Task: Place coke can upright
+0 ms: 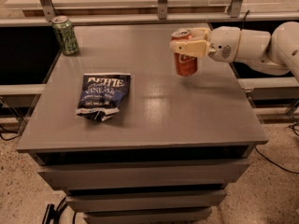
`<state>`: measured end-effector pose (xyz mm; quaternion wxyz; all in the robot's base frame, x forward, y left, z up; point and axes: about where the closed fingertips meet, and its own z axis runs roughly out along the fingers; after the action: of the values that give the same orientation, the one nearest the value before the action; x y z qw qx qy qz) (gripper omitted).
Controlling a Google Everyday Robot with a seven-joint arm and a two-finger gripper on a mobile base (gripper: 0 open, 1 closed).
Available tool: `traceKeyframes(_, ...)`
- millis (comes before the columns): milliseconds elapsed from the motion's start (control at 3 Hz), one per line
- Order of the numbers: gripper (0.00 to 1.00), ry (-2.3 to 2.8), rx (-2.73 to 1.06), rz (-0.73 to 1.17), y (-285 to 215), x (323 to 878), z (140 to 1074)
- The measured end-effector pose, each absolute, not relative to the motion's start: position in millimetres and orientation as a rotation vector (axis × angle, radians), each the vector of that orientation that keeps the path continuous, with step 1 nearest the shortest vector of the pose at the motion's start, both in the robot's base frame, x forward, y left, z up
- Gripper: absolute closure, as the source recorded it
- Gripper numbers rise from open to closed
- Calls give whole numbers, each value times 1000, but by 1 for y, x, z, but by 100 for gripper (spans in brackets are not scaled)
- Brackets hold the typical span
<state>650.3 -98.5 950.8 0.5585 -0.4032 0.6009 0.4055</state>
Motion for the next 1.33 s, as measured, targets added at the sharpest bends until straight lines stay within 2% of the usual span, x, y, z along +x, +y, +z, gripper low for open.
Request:
traceKeyframes(333, 100, 1350, -957, 979, -101, 648, 953)
traceKeyframes(667, 85, 1332, -971, 973, -104, 645, 953)
traceKeyframes(1333, 38, 1351, -965, 961, -118, 641, 945)
